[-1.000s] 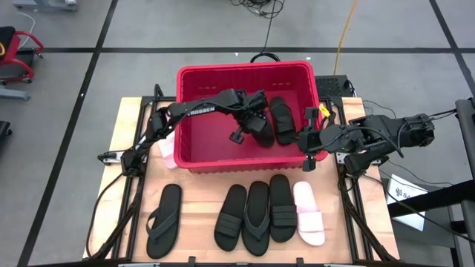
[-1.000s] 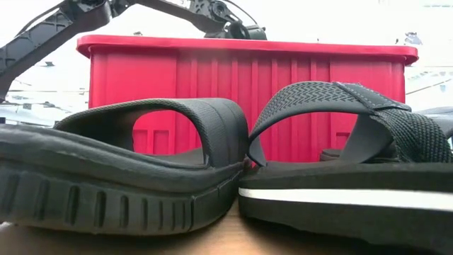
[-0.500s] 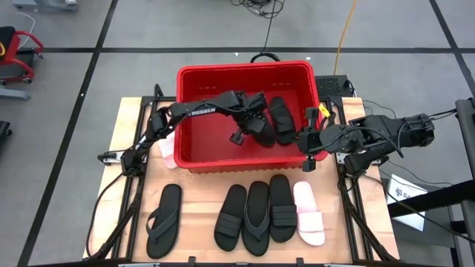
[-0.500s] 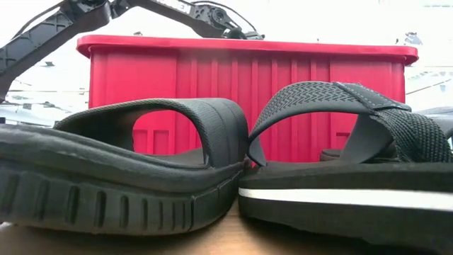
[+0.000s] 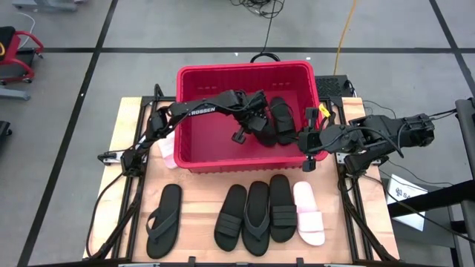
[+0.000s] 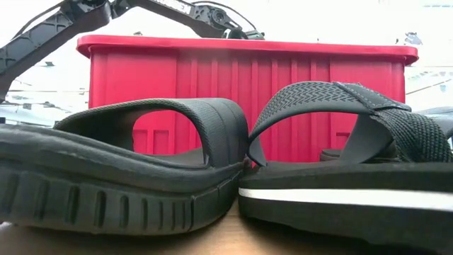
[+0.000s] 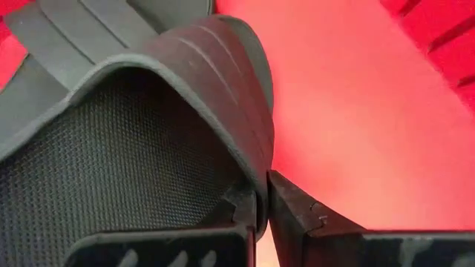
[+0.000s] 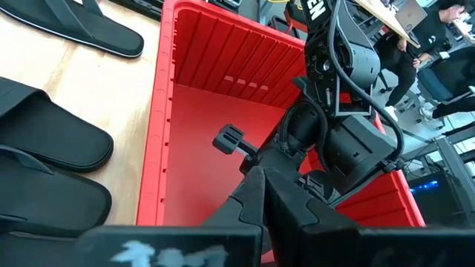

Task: Pick and place slides into bin
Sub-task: Put the black slipper into the red organizer bin

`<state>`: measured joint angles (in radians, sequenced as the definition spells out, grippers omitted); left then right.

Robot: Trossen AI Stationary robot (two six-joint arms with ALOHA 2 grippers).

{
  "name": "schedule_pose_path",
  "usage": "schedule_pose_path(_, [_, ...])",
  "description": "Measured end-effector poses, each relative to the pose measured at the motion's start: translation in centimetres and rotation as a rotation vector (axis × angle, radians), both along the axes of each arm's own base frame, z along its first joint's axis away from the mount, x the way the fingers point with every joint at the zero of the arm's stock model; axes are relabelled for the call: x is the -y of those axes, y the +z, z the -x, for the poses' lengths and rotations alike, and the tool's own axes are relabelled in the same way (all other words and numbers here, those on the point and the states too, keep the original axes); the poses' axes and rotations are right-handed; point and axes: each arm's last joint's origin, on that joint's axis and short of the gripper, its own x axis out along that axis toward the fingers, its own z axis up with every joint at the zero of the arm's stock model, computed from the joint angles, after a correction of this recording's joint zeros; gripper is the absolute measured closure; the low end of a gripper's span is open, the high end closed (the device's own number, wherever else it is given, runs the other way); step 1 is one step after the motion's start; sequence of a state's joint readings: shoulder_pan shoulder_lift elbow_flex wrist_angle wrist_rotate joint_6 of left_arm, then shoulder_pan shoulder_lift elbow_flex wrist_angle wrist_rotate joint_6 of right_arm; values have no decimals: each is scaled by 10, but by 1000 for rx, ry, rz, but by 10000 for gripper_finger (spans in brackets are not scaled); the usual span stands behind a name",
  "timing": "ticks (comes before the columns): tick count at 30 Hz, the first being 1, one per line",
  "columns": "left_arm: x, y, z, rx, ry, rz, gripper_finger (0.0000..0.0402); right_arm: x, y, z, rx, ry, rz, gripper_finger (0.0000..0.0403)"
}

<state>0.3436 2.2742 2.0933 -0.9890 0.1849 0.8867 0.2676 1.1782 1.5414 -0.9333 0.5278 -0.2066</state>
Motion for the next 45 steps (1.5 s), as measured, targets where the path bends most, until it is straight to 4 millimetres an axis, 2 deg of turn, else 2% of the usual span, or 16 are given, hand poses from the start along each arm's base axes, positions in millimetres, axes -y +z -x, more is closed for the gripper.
schedule_pose_path(5, [3, 0, -2, -16, 12, -64, 398, 0, 0, 0, -1, 1, 1, 403])
schedule_pose_path(9, [4, -1, -1, -28, 35, -48, 395, 0, 0, 0, -5, 8, 12, 403])
schedule_pose_path(23, [3, 0, -3, -10, 71, -56, 304, 0, 0, 0, -5, 9, 12, 403])
schedule_pose_path(27, [0, 3, -7, 35, 92, -117, 291, 0, 0, 0, -5, 9, 12, 403])
schedule_pose_path(36, [-3, 5, -11, 72, 108, -162, 289, 0, 0, 0, -5, 9, 11, 403])
schedule_pose_path(45, [-5, 12, -11, 88, 262, -144, 289, 0, 0, 0, -5, 9, 12, 403])
